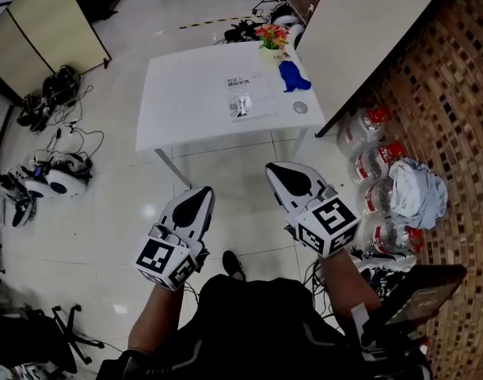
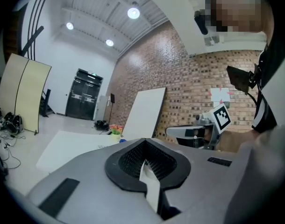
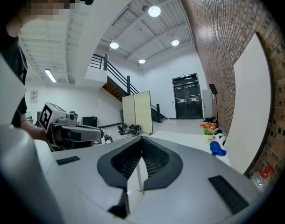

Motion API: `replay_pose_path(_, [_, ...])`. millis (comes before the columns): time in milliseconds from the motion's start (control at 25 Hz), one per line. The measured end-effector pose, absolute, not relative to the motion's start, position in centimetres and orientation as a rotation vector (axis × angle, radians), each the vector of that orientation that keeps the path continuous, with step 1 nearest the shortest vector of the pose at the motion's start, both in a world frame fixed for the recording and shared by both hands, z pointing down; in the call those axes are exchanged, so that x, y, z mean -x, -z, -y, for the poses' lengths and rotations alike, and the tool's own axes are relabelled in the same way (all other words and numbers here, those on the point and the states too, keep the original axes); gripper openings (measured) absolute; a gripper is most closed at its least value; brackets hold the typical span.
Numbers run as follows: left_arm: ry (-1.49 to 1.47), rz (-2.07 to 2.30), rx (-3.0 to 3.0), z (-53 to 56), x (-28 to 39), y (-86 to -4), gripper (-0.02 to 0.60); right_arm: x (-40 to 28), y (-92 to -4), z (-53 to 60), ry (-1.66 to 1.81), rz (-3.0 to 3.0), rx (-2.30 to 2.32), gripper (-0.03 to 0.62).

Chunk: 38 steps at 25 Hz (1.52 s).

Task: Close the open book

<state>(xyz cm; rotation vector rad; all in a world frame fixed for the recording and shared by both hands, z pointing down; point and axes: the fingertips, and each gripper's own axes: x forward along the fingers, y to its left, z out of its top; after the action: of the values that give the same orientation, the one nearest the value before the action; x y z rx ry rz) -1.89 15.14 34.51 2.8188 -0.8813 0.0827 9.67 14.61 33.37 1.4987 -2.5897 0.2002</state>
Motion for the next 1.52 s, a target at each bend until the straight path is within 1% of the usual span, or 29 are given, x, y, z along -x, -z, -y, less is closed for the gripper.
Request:
replay_pose_path(240, [-0.048,0.975,-2.756,-24.5,-1.9,-35.3,-0.006,-13.2,-33.4,-23.9,-0.166,2.655,-1.437,0.0])
replay_pose_path(480, [-0.088,1.043,-2.741,-32.8,-3.0,-33.3,-0.006,-14.0,-32.1,-31.9,-0.159,2.712,-1.384,0.0])
replay_pose_path(680, [-0.09,0.999,-2.758,-38.2,-0.1,-33.1,-0.006,-10.4,-31.5,-37.2,-0.146,2.718,-1.391,0.0])
replay_pose_path(1120, [-0.062,0.855,-2.769,-50.2,9.8,-34.4,-0.006,-1.0,-32.5,-49.2,-0.21,2.603,-1.541,0.0])
replay_pose_path(1280, [-0.046,0.842,-2.796,-53.3,10.1,-33.6,-0.006,-0.6,-31.9,-52.5,-0.213,2.596,-1.564,0.0])
replay_pose_path(1520, [-0.034,0.868,-2.803,-55.5,8.7,-32.3,-0.006,-2.7,-30.4,-55.0,-0.18,2.605,-1.576,0.0])
